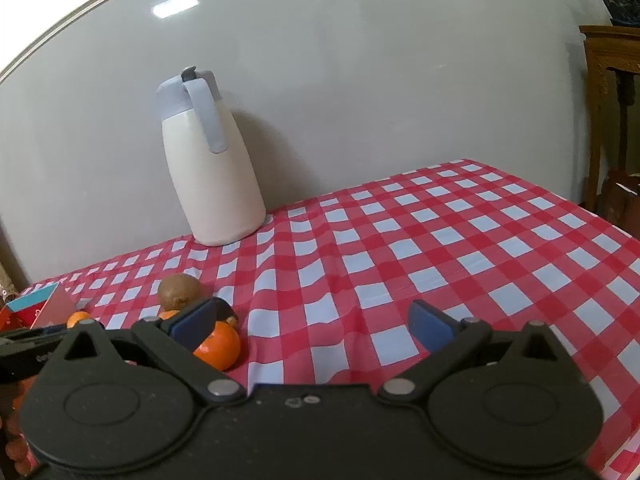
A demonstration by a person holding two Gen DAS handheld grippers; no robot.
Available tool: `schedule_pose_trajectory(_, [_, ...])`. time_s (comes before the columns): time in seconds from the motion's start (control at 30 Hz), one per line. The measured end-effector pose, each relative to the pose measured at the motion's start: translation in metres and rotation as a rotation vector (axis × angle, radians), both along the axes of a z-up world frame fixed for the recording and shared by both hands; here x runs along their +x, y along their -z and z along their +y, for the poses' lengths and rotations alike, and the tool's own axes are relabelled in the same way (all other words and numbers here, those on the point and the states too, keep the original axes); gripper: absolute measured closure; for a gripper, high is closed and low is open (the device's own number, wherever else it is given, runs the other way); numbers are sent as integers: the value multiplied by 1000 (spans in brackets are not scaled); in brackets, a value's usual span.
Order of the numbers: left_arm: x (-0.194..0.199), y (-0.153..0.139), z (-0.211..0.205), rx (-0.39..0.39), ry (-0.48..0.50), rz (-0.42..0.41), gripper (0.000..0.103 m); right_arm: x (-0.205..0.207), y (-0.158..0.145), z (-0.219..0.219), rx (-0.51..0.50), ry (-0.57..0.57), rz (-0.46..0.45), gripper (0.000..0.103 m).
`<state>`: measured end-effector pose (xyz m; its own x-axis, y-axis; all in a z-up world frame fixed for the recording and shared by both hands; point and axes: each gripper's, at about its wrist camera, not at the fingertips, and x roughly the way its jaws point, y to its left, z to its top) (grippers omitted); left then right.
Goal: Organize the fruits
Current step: 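Carry the orange into the tray with the left tool while the right tool approaches the mandarin, then close the right tool on the mandarin in front of the dark fruit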
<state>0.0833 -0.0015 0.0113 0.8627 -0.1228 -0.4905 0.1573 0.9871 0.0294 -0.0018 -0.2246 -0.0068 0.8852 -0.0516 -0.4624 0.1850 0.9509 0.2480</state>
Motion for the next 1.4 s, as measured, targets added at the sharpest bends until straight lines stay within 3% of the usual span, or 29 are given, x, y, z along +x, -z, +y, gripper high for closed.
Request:
schedule_pose_trajectory(0.47, [-20, -21, 58, -15, -177, -95, 70, 12, 5, 26, -15, -58, 24, 0])
schedule_pose_trajectory(0.9, [-21, -5, 130, -17, -394, -10, 70, 33, 14, 49, -23, -124, 69, 1])
schedule_pose_trajectory(1.0, [-21, -1, 141, -26, -424, 17, 70, 40, 17, 54, -22, -147, 83, 4])
schedule_pose_trajectory(1.17, [-23, 3, 154, -38, -449, 40, 70, 55, 22, 59, -13, -173, 112, 18])
schedule_pose_trajectory(1.3, [-29, 0, 160, -54, -458, 33, 70, 63, 25, 61, -21, -164, 126, 20])
schedule_pose_trajectory(1.4, [-33, -3, 165, -64, -459, 17, 70, 67, 28, 63, -20, -168, 137, 27])
